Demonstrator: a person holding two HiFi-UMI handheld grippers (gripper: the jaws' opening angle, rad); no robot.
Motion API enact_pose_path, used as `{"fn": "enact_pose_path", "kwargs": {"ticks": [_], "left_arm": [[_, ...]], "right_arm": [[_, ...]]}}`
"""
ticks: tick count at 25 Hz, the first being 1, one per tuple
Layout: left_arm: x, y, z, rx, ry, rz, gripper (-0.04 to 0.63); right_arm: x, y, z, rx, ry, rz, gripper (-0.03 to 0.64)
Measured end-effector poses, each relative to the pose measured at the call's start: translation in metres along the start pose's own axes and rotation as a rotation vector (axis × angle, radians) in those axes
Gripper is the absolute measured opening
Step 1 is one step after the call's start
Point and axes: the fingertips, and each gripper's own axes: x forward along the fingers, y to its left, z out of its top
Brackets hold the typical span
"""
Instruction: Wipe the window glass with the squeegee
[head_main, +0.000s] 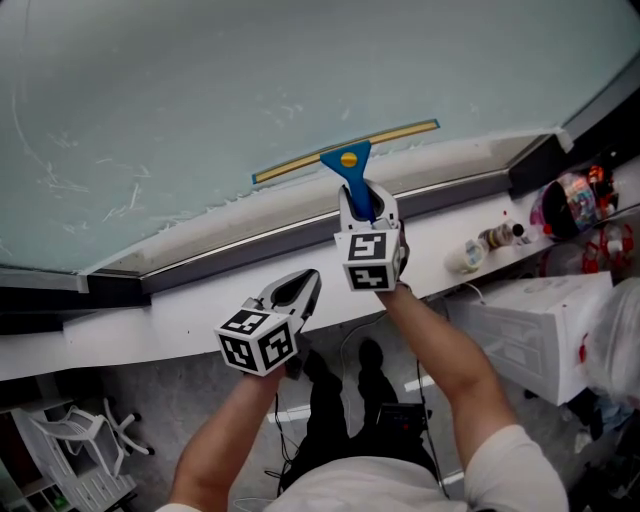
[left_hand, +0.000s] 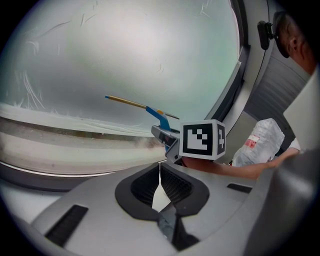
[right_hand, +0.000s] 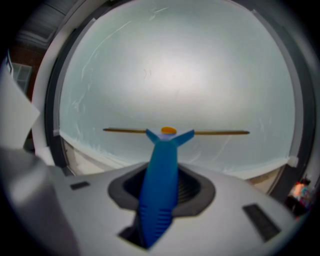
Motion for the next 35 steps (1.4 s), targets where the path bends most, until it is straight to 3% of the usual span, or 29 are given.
{"fn": "enact_pose_path", "kwargs": {"ticks": [24,35], "left_arm": [[0.023,0.020,-0.025,-0.020,0.046,-0.004,0.034],[0.031,0.029,-0.033,-0.017,0.060,-0.004,0.034]], "right_arm": [[0.020,0.003,-0.064,-0.023,0.085,0.008,0.129],[0.027,0.004,-0.074,-0.004,0.045,0.031,0.126]]}}
